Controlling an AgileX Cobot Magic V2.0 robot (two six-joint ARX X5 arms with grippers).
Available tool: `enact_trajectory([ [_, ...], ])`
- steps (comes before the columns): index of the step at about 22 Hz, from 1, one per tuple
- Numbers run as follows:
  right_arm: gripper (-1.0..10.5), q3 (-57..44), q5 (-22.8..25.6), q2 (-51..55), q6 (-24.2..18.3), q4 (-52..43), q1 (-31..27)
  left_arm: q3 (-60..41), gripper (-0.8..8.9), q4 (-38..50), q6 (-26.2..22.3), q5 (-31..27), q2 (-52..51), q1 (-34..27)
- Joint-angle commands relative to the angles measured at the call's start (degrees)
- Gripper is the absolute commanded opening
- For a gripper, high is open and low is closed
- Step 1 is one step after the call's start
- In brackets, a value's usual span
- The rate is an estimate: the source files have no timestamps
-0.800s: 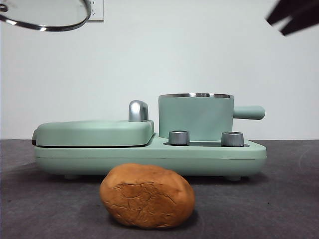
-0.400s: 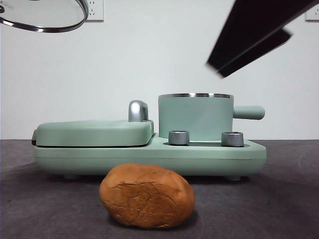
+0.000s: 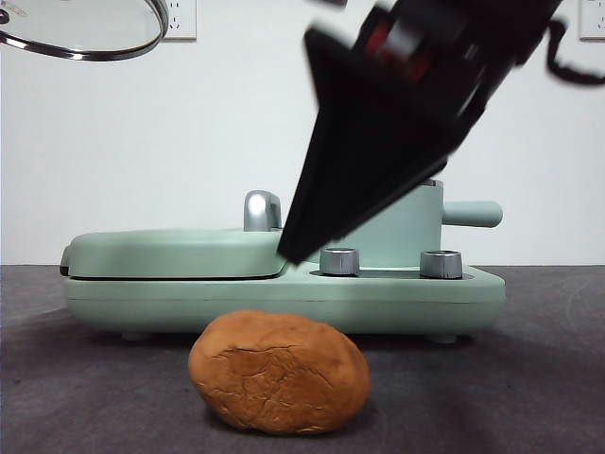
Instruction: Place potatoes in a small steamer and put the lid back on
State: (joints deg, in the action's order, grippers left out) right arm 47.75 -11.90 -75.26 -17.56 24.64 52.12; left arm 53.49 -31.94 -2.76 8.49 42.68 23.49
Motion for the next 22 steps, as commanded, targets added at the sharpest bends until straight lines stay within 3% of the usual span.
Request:
enact_trajectory([
  [1, 5.0, 0.59, -0.07, -3.45, 1.09, -0.96, 0.68, 0.90, 0.10, 1.73, 0.24, -0.09, -0.02, 0.15],
  [11, 4.8, 0.59, 0.20, -11.65, 1.18, -2.86, 0.68, 0.90, 0.10, 1.49, -0.48, -0.09, -0.02, 0.15],
  [16, 2.1, 0.59, 1.66, -13.86, 2.67, -3.04, 0.76, 0.90, 0.10, 1.44, -1.07, -0.09, -0.02, 0.13],
  [22, 2.1, 2.86, 4.00, -5.49, 8.33, 4.79, 0.57, 0.90, 0.10, 1.49, -1.27, -0.09, 0.00, 0.15],
])
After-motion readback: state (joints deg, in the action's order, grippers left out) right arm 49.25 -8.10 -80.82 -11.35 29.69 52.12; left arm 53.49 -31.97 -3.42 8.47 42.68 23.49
